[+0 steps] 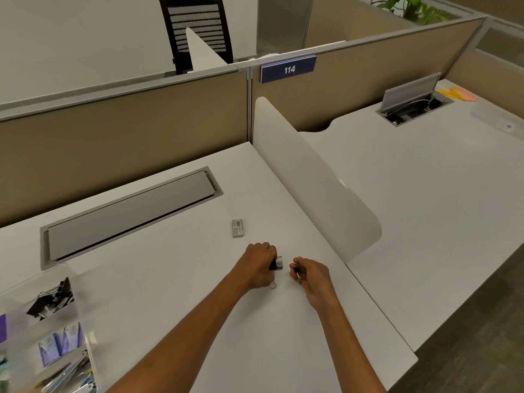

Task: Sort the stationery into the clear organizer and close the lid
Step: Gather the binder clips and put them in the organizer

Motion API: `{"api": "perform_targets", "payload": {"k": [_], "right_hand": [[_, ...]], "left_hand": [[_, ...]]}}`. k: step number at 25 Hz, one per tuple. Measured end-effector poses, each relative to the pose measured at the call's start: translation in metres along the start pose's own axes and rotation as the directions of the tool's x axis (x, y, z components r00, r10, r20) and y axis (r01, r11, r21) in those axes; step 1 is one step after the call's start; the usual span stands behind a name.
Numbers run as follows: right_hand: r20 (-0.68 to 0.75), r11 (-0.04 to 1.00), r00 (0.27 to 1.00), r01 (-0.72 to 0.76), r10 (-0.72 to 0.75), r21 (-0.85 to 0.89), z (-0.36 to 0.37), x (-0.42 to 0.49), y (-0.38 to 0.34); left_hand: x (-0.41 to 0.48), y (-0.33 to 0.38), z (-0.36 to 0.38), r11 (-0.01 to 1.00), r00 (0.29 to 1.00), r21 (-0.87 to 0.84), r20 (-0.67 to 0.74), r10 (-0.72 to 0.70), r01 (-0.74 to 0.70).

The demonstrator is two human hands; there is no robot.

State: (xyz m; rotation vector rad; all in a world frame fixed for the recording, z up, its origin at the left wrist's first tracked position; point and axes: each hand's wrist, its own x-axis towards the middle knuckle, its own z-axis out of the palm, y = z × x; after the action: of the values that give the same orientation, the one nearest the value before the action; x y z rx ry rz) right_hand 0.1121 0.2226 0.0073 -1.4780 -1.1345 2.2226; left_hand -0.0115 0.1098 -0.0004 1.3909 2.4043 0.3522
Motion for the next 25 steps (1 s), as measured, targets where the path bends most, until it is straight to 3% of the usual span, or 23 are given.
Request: {"api": "perform_targets", "payload": {"k": [4, 8, 12, 16, 21, 22, 25], "right_hand": [[0.078, 0.993, 0.997, -0.002, 0.012, -0.119, 0.014, -0.007, 0.009], [0.348, 0.984, 0.93, -0.063, 0.117, -0.164, 0.054, -0.021, 0.022], [0.5, 0.971, 0.857, 0.003, 0.12, -0.239, 0.109, -0.03, 0.04], [0.577, 0.934, 0.799, 0.058, 0.167, -0.351, 0.168, -0.046, 0.063], [0.627, 0.885, 0.749, 0.123, 0.214, -0.449, 0.256, -0.082, 0.101], [0.636, 0.875, 0.741, 0.141, 0.217, -0.463, 0.271, -0.089, 0.107], [0.638, 0.866, 0.734, 0.143, 0.232, -0.479, 0.311, -0.105, 0.127]], "left_hand": [[-0.018, -0.011, -0.011, 0.949, 0.992, -0.316, -0.115, -0.049, 0.01], [-0.047, -0.022, -0.019, 0.914, 0.979, -0.406, -0.176, -0.104, 0.025], [-0.095, -0.06, -0.036, 0.838, 0.914, -0.536, -0.282, -0.292, 0.102], [-0.156, -0.118, -0.06, 0.755, 0.77, -0.63, -0.387, -0.507, 0.181], [-0.24, -0.207, -0.081, 0.636, 0.392, -0.699, -0.512, -0.765, 0.327], [-0.253, -0.22, -0.082, 0.601, 0.364, -0.713, -0.485, -0.795, 0.361], [-0.277, -0.246, -0.077, 0.517, 0.383, -0.743, -0.37, -0.847, 0.425]]}}
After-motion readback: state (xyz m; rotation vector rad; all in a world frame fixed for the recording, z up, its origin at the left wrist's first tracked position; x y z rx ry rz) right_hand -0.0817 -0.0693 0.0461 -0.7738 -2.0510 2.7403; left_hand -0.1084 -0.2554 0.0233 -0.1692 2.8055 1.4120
